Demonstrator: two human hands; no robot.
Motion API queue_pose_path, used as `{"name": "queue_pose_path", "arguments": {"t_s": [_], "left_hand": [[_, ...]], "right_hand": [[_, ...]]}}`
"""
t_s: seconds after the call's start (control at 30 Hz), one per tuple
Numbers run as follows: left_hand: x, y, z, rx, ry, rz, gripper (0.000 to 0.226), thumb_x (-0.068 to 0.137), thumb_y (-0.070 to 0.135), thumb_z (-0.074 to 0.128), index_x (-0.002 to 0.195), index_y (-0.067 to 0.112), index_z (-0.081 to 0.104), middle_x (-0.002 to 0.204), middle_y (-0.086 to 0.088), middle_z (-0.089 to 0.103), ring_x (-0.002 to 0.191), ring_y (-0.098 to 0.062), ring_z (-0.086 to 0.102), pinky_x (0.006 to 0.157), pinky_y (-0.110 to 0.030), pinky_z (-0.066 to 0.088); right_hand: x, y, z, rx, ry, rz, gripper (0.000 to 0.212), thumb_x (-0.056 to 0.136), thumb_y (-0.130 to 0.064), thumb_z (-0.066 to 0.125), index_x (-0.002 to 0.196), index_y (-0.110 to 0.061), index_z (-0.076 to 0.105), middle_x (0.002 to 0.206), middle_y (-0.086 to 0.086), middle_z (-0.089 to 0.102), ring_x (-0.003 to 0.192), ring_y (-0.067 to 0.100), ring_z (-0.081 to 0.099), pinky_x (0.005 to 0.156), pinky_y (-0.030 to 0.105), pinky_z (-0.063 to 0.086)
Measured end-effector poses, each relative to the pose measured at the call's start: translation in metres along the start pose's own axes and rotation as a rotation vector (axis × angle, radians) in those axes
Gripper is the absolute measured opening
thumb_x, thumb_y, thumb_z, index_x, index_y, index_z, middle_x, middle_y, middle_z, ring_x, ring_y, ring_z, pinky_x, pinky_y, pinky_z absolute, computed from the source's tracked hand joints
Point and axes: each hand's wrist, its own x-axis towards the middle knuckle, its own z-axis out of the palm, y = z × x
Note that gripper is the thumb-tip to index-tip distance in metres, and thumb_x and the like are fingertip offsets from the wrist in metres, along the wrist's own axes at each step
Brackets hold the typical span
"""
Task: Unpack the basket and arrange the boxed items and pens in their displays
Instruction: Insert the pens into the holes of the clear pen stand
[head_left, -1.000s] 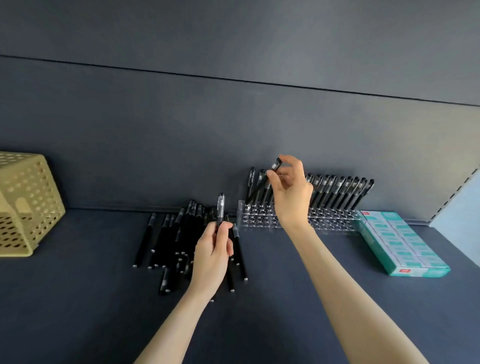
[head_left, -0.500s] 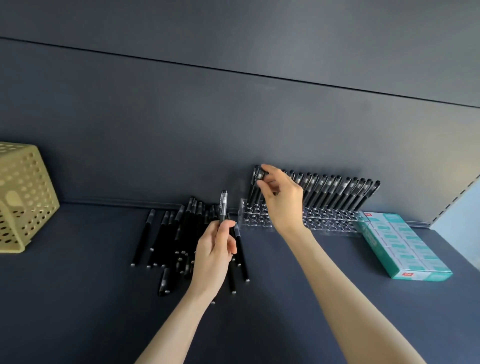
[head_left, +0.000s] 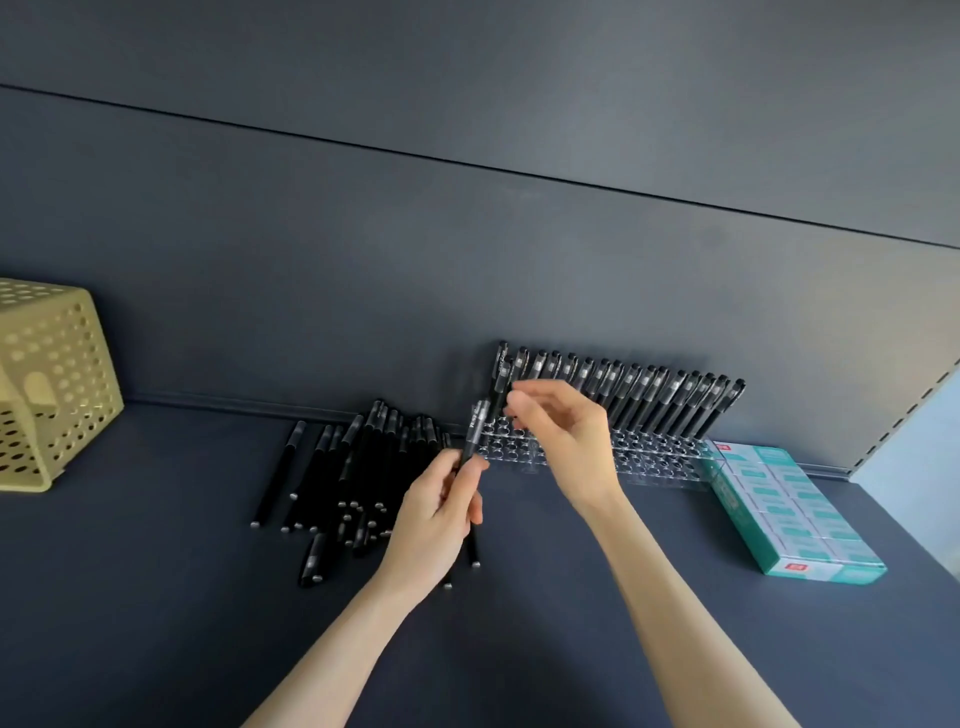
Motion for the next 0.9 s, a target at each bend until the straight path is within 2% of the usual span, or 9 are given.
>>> {"name": "queue_pose_path", "arguments": {"t_s": [0.1,0.27,0.33,0.43,0.5,0.57,0.63,0.73,0.9], "left_hand": [[0.003,0.003,0.012,-0.002,-0.089,-0.009,0.029,0.098,0.026,0.049,0.096,-0.003,0.053,0.059,-0.001,0.050,0.043,-0.005,0.035,0.043,-0.011,0.029],[0.008,0.001,0.014,0.016,-0.047,-0.008,0.010,0.095,0.012,0.054,0.098,0.016,0.062,0.075,0.003,0.067,0.059,-0.008,0.059,0.055,-0.019,0.047],[0.011,0.000,0.013,0.025,-0.028,-0.014,0.009,0.092,0.008,0.058,0.094,0.014,0.065,0.076,-0.001,0.070,0.062,-0.010,0.065,0.060,-0.020,0.051],[0.014,-0.001,0.013,0.087,-0.019,0.012,0.008,0.085,0.008,0.069,0.085,0.015,0.066,0.071,0.001,0.070,0.064,-0.010,0.068,0.060,-0.018,0.050],[0.020,-0.003,0.010,0.197,0.017,0.049,0.012,0.080,0.014,0.075,0.085,0.021,0.066,0.080,0.008,0.070,0.076,-0.002,0.066,0.068,-0.015,0.050],[0.031,-0.007,0.002,0.370,0.104,0.092,0.023,0.077,0.020,0.077,0.095,0.022,0.064,0.099,0.010,0.065,0.090,0.001,0.060,0.080,-0.016,0.048],[0.046,-0.010,-0.006,0.519,0.161,0.098,0.042,0.076,0.023,0.079,0.113,0.014,0.061,0.116,0.001,0.057,0.102,-0.010,0.057,0.090,-0.025,0.046],[0.066,-0.012,-0.009,0.622,0.113,0.071,0.065,0.077,0.028,0.078,0.132,0.006,0.050,0.131,-0.008,0.049,0.119,-0.022,0.052,0.099,-0.033,0.043],[0.081,-0.017,-0.005,0.592,0.043,0.071,0.054,0.078,0.029,0.077,0.124,0.007,0.060,0.120,-0.008,0.063,0.110,-0.020,0.060,0.093,-0.035,0.049]], "right_hand": [[-0.007,-0.003,-0.007,0.091,-0.087,0.038,0.016,0.079,-0.017,0.074,0.091,-0.024,0.067,0.077,-0.005,0.073,0.073,0.008,0.067,0.067,0.015,0.050],[-0.003,-0.004,-0.022,0.162,0.058,0.030,0.017,0.081,-0.011,0.072,0.094,-0.021,0.066,0.075,-0.005,0.071,0.073,0.011,0.067,0.072,0.020,0.053],[-0.003,-0.002,-0.023,0.159,0.057,0.036,0.020,0.082,-0.011,0.070,0.098,-0.021,0.065,0.074,-0.007,0.071,0.073,0.010,0.066,0.070,0.019,0.052],[-0.003,0.001,-0.019,0.052,0.035,0.037,0.031,0.082,-0.011,0.071,0.110,-0.021,0.061,0.070,-0.008,0.067,0.068,0.014,0.064,0.073,0.029,0.055],[0.001,0.002,-0.017,0.012,0.087,0.012,0.035,0.084,-0.009,0.068,0.117,-0.020,0.059,0.072,-0.005,0.065,0.068,0.021,0.064,0.076,0.034,0.055],[0.008,0.003,-0.020,-0.052,0.189,-0.046,0.038,0.085,-0.010,0.067,0.118,-0.025,0.057,0.074,-0.007,0.064,0.068,0.021,0.062,0.073,0.027,0.053],[0.017,0.002,-0.022,-0.079,0.287,-0.102,0.039,0.084,-0.011,0.069,0.113,-0.033,0.056,0.073,-0.013,0.064,0.064,0.009,0.059,0.066,0.017,0.049],[0.030,-0.001,-0.020,-0.083,0.351,-0.168,0.035,0.084,-0.011,0.069,0.105,-0.035,0.054,0.079,-0.014,0.066,0.070,0.002,0.063,0.067,0.014,0.048],[0.042,0.005,-0.011,-0.139,0.326,-0.220,0.033,0.085,-0.010,0.067,0.105,-0.032,0.052,0.082,-0.016,0.065,0.071,-0.003,0.062,0.070,0.010,0.047]]}}
